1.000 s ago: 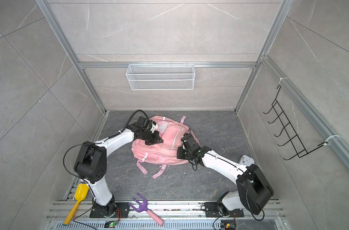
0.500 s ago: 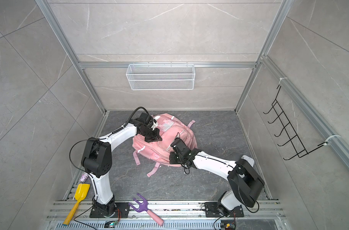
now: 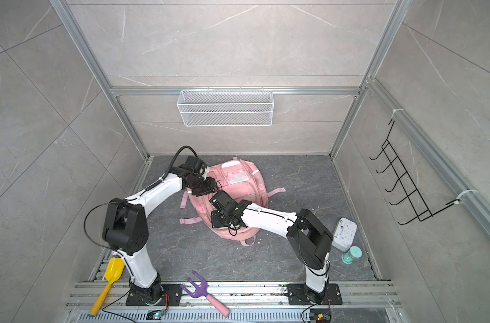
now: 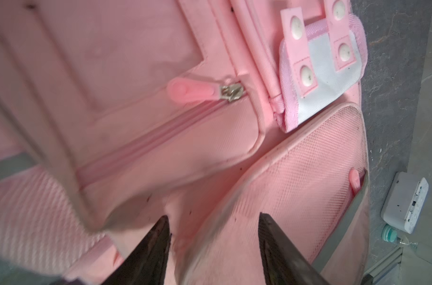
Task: Pack books, pencil case, and school supplies into a backpack
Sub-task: Zip the student bag at the center of the table.
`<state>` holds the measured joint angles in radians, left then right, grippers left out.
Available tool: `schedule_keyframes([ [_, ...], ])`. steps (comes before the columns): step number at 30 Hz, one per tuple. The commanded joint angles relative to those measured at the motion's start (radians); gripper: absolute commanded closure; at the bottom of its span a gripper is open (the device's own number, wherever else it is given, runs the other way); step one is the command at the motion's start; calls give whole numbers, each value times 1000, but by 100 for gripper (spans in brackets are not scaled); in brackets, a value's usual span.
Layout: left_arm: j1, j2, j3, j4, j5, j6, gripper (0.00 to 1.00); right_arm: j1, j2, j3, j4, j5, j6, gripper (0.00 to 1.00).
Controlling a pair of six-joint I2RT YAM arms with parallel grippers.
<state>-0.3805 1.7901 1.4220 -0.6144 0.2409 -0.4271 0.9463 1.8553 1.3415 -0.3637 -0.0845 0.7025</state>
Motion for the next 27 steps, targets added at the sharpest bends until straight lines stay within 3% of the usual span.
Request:
schedule_keyframes([
  [1,3,-142,-103,48,-28,-10,40,19,28,46,-37,-65,-34,94],
  [8,2,-248,-297,130,24,-82,40,19,36,35,-6,-92,-33,95],
  [15,-1,-194,-352,249,114,-139,41,19,43,32,24,-129,-29,95],
  [18,-7,-182,-363,283,129,-158,56,19,38,28,12,-117,-32,95],
  [24,-6,-196,-358,243,71,-136,97,19,23,5,-29,-60,-46,97],
  [27,0,-196,-332,205,22,-111,100,17,1,-15,-59,-19,-60,97],
])
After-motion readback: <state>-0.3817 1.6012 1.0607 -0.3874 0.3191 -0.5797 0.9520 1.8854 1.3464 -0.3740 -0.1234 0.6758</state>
